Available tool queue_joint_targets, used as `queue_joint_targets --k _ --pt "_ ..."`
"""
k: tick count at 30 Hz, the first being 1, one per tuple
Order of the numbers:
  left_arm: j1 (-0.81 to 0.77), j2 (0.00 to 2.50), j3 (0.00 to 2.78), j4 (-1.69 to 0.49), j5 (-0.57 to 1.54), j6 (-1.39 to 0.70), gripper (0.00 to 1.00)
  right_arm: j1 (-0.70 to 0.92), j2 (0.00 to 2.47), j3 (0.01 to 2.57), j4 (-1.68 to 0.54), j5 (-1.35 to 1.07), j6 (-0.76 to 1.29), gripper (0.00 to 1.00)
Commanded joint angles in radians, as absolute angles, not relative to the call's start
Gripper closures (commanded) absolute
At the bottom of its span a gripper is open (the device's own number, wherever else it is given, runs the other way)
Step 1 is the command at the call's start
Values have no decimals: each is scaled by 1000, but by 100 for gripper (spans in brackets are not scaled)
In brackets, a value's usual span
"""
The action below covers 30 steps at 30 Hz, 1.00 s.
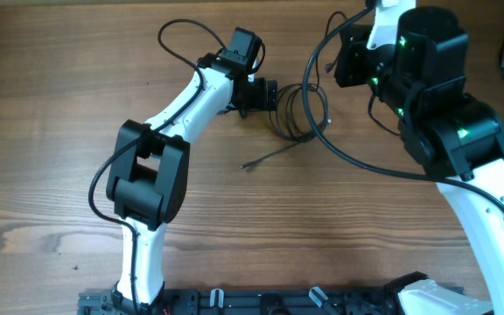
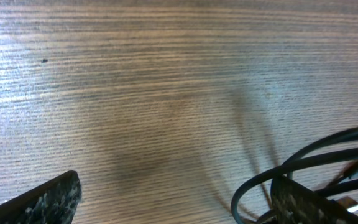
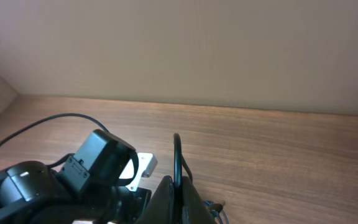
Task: Untangle cables
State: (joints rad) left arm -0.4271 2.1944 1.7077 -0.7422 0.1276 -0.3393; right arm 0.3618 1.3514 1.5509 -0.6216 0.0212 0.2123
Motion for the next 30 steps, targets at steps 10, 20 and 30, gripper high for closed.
queue_joint_targets --k 10,20,30 --pt "-426 2256 1702 -719 175 -357 0 358 1286 1553 -638 -39 237 96" --pt "-427 2294 1702 -684 286 -383 96 358 1286 1553 -657 -35 236 96" --pt "-425 2350 1702 -640 324 -408 38 358 1286 1553 -669 -30 236 96"
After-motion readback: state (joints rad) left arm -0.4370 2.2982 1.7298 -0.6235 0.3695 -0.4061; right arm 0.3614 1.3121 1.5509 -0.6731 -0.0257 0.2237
